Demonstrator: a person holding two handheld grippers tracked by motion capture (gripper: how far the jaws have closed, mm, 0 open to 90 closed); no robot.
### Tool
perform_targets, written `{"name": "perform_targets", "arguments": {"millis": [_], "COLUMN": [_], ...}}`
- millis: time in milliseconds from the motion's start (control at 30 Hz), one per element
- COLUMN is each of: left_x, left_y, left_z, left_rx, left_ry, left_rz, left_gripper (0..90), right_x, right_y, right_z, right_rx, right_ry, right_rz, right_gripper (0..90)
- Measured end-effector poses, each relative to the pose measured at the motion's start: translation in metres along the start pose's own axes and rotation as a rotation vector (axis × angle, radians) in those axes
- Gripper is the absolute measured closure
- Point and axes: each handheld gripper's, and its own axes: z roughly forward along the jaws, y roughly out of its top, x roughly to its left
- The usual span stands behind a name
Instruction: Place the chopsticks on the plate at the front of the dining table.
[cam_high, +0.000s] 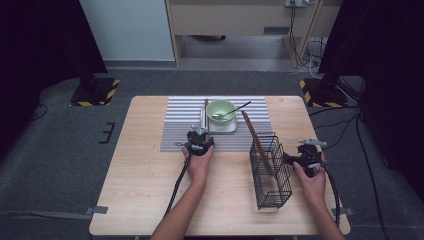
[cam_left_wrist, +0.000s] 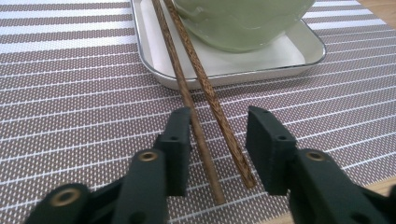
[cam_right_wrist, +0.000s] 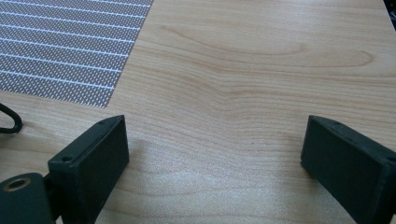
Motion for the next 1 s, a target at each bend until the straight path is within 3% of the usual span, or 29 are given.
{"name": "perform_targets", "arguments": {"millis": [233,367,733,1000], "left_x": [0.0016,0.0015,0.0023,0.0028], "left_y": [0.0007,0.0006,0.001,0.0025], "left_z": [-0.0004,0.0001,-0.0052,-0.0079], "left_rx": [-0.008,-0.006,0.0,-0.002], "left_ry": [-0.022,-0.026,-0.033,-0.039], "left_rz": [0.002,0.014,0.017,0.014], "left_gripper": [70.2,69.3,46.2,37.2], "right_x": [0.0001,0.0,0.0001,0.0], "right_y": [0.0,0.0,0.0,0.0], "right_z": [0.0,0.0,0.0,0.0], "right_rx": [0.0,0.0,0.0,0.0], "right_ry": [0.0,0.0,0.0,0.0], "right_rz": [0.002,0.0,0.002,0.0], "right_gripper": [7.7,7.7,7.7,7.7]}}
